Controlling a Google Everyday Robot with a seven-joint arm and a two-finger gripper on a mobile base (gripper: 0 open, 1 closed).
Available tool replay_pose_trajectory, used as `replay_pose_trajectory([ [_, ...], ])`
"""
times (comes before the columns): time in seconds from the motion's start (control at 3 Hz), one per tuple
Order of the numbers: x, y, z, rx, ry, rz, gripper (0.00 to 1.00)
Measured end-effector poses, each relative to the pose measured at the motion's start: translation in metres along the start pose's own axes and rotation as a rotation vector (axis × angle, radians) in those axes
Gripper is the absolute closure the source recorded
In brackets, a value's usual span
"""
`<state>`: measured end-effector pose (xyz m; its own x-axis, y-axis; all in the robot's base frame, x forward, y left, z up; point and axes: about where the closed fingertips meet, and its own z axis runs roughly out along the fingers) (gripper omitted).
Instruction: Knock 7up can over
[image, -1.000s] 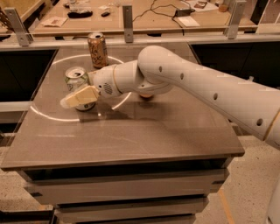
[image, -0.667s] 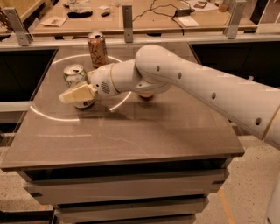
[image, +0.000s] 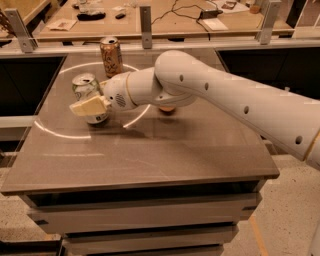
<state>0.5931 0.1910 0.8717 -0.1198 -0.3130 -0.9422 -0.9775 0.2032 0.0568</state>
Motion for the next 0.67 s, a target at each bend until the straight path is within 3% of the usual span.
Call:
replay_pose_trajectory([
  [0.33,-0.0035,-0.001,-0.0059,0.009,0.009,-0.018,1.0],
  [0.67,-0.0036,-0.0044,-0.0122,0.022,0.018,-0.025,1.0],
])
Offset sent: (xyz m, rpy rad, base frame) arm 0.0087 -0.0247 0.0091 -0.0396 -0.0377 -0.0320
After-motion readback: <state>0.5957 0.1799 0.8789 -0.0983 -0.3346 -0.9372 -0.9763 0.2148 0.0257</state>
